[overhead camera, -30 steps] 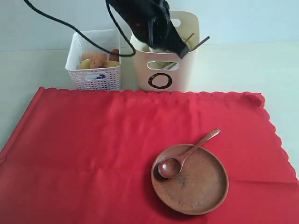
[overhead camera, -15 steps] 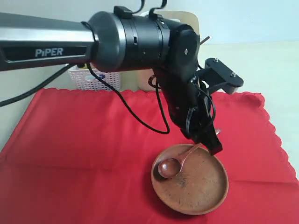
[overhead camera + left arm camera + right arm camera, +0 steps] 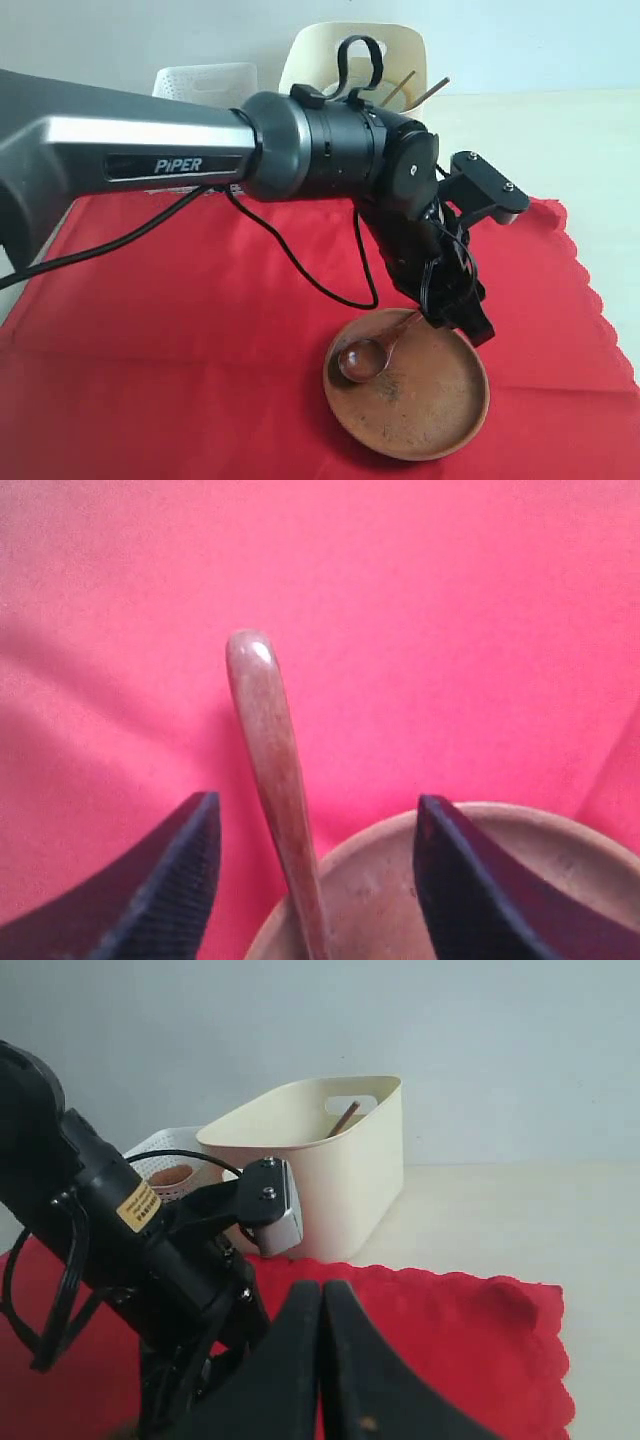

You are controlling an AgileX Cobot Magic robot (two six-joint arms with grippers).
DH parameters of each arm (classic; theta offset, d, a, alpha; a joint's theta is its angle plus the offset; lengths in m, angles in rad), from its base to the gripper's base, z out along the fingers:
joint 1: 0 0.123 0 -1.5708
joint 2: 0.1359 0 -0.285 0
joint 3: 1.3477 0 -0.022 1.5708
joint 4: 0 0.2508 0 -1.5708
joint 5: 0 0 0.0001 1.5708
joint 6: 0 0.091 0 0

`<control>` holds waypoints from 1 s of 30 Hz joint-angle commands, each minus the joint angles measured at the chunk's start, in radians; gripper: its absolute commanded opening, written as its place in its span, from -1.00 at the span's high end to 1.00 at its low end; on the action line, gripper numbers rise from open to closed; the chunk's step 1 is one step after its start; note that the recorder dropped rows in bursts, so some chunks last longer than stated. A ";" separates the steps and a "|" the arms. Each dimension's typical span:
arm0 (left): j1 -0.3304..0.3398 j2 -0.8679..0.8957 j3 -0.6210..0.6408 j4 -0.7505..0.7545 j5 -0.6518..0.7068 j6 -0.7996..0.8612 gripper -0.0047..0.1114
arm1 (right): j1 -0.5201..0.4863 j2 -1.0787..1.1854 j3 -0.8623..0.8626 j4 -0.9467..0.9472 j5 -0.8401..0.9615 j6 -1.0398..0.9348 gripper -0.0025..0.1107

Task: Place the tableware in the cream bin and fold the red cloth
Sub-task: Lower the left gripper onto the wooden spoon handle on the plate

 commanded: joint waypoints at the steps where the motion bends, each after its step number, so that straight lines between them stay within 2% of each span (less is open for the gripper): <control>1: -0.001 0.014 0.002 -0.007 -0.068 0.002 -0.02 | 0.002 -0.007 0.004 -0.002 0.000 0.001 0.96; 3: -0.001 0.020 0.002 -0.007 -0.081 0.002 0.06 | 0.002 -0.007 0.004 -0.002 0.000 0.001 0.96; 10: -0.001 0.030 0.002 -0.004 -0.110 0.002 0.74 | 0.002 -0.007 0.004 -0.002 0.000 0.001 0.96; 13: -0.001 0.033 0.002 -0.004 -0.110 0.002 0.92 | 0.002 -0.007 0.004 -0.002 0.000 0.001 0.96; 24: -0.001 0.031 0.002 -0.001 -0.110 0.002 0.91 | 0.002 -0.007 0.004 -0.002 0.000 0.001 0.96; 27: -0.001 0.025 0.002 -0.001 -0.105 0.002 0.74 | 0.002 -0.007 0.004 -0.002 0.000 0.001 0.96; 30: -0.001 0.018 0.002 -0.006 -0.103 0.002 0.38 | 0.002 -0.007 0.004 -0.002 0.000 0.001 0.96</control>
